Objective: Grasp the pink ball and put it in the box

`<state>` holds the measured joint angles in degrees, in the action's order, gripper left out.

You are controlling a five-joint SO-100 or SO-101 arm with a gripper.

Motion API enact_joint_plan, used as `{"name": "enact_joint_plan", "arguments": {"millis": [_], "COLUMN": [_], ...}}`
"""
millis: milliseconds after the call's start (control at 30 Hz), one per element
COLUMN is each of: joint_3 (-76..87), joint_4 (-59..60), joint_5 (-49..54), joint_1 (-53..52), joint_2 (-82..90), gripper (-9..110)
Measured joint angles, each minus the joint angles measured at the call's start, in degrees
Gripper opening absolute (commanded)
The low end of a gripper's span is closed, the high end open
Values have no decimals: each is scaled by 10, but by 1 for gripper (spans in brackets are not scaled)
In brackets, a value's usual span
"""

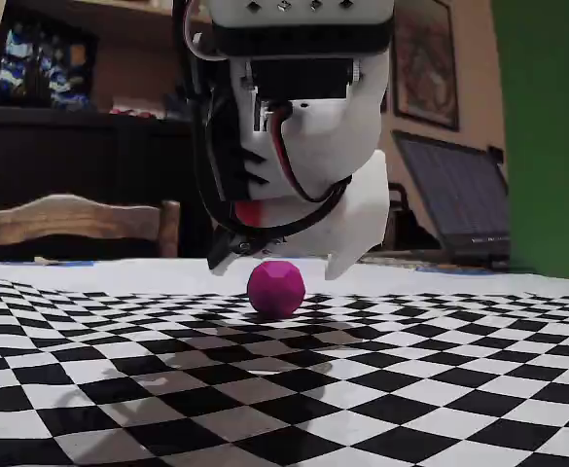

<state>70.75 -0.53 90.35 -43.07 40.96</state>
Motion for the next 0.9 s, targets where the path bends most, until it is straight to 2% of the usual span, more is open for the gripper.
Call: {"name": "enact_joint_plan", "arguments": {"millis": [900], "joint_3": [-59], "joint_4": [17], "joint_5": [0], "joint_1": [0], "joint_2": [-38], "gripper": [33]}}
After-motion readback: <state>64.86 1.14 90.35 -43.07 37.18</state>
